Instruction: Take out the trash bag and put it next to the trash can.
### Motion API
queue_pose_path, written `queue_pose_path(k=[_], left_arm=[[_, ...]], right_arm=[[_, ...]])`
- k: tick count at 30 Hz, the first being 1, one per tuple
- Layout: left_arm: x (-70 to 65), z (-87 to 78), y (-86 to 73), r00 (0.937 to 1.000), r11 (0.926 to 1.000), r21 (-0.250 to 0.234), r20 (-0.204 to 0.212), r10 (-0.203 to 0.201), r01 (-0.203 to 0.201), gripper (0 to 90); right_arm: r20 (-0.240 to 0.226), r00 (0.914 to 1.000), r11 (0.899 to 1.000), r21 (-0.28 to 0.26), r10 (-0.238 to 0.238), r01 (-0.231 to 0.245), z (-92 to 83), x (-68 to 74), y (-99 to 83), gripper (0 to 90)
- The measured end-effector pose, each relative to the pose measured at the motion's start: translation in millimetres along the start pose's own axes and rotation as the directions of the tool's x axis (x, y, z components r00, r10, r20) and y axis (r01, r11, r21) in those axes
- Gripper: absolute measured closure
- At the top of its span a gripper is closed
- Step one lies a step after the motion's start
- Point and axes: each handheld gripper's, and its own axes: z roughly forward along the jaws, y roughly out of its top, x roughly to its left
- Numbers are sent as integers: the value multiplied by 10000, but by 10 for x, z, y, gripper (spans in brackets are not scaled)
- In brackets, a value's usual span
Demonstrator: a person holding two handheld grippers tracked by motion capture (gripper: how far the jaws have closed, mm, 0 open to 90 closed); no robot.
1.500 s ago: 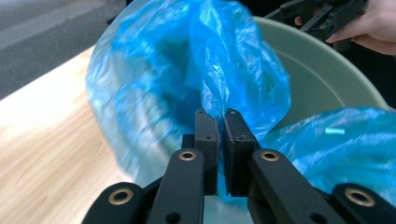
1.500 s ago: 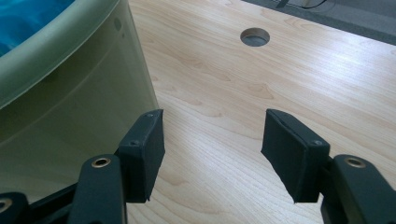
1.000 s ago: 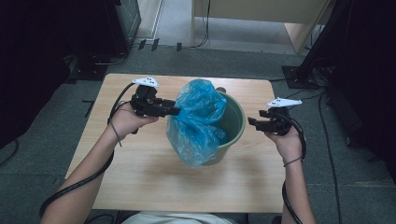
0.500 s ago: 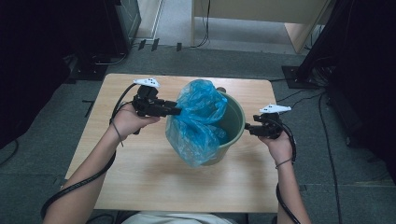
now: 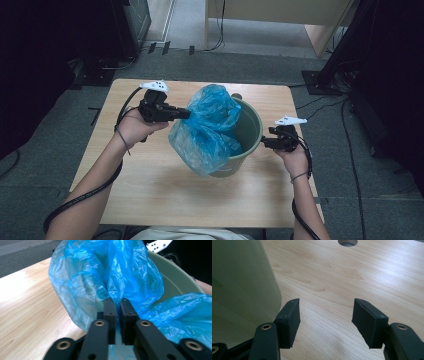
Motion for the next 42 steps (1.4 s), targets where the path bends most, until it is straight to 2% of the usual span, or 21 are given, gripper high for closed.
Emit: queue_pose_path(k=[5, 7, 10, 17, 21, 26, 32, 35, 42], left_arm=[[-8, 3, 16, 10000, 9999, 110, 45, 33, -33, 899], [-10, 2, 22, 9999, 9998, 150, 53, 159, -160, 899], [2, -22, 45, 9999, 9999, 98, 87, 124, -125, 900], [16, -193, 168, 9997, 9995, -243, -71, 215, -216, 900], [29, -286, 230, 9996, 9993, -302, -199, 216, -222, 900], [38, -381, 286, 9997, 9993, -316, -160, 191, -196, 900], [39, -520, 334, 9993, 9985, -482, -271, 252, -265, 900], [43, -644, 382, 9993, 9974, -675, -310, 229, -249, 900], [68, -790, 421, 9982, 9973, -685, -551, 225, -263, 900]], right_arm=[[20, 10000, 10000, -4, 38, -38, 61, -3, -43, 389], [-47, 10000, 10000, -12, 49, -49, 84, -6, -66, 387], [-160, 9998, 9999, 89, 146, -145, 118, 1, -111, 387], [-297, 9996, 9993, 377, 28, -17, 199, 35, -158, 387], [-374, 9993, 9990, 437, 72, -56, 220, 40, -170, 388], [-429, 9988, 9989, 429, 216, -198, 234, 21, -196, 388], [-412, 9992, 9989, 463, -3, 22, 243, 27, -211, 387], [-438, 9989, 9986, 487, -188, 210, 252, 40, -217, 386], [-487, 9987, 9976, 671, -141, 174, 318, 34, -254, 385]])
